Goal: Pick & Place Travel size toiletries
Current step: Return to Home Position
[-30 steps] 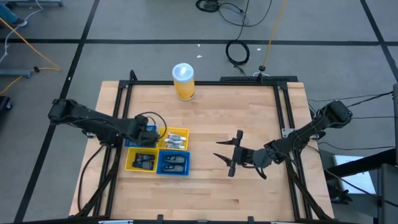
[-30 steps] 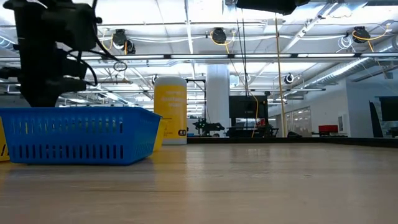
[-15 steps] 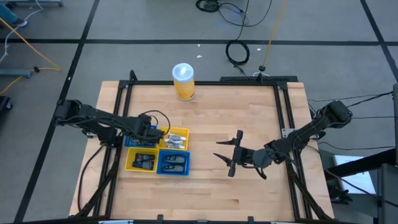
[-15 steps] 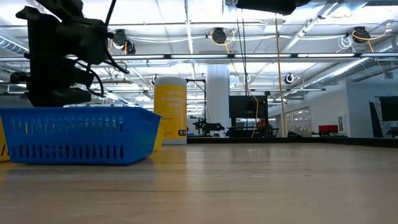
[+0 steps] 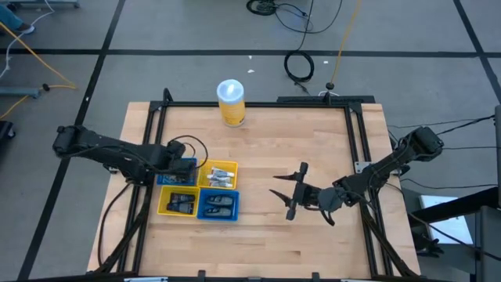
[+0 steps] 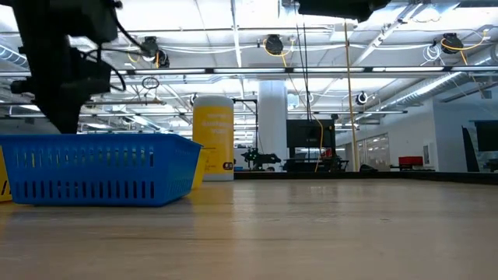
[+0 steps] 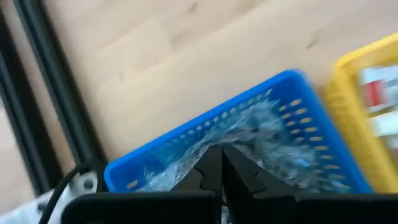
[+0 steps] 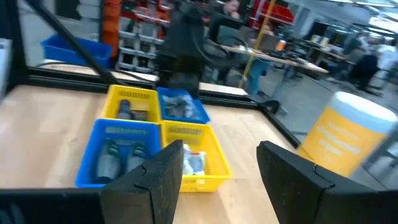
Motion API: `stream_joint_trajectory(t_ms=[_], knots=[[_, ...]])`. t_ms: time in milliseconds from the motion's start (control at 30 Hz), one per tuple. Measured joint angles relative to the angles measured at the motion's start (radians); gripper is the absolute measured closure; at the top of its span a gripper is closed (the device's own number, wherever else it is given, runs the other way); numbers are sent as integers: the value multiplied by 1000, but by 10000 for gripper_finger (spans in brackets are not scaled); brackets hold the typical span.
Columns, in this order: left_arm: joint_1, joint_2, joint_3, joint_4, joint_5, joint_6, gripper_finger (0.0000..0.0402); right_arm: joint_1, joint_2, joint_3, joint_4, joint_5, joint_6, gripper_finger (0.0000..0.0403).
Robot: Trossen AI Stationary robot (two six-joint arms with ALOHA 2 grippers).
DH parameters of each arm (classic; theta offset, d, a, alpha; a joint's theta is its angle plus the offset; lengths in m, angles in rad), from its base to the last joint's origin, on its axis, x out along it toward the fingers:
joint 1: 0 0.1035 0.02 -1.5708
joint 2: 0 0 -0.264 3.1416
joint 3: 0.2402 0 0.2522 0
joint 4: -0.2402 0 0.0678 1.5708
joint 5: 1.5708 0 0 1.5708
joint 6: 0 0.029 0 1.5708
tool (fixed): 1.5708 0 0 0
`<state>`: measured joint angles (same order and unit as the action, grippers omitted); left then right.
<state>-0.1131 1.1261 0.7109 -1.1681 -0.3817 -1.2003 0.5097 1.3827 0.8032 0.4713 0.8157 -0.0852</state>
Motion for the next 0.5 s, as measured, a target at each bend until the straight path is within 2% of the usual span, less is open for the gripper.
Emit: stream_joint_trajectory(t_ms=[100, 167, 300, 433, 500], knots=[[-54, -68, 0, 43, -84, 18, 392, -1, -1, 0, -58, 22, 43, 207], [-100, -106, 0, 107, -145, 49, 385, -7, -7, 0, -121, -18, 78, 207], [-205, -146, 0, 330, -266, 180, 382, -47, -38, -3, -267, -260, 168, 207], [-296, -145, -3, 622, -343, 390, 393, -77, -65, -81, -247, -499, 180, 222], [-322, -140, -8, 762, -349, 494, 399, -86, -90, -146, -200, -533, 178, 239]])
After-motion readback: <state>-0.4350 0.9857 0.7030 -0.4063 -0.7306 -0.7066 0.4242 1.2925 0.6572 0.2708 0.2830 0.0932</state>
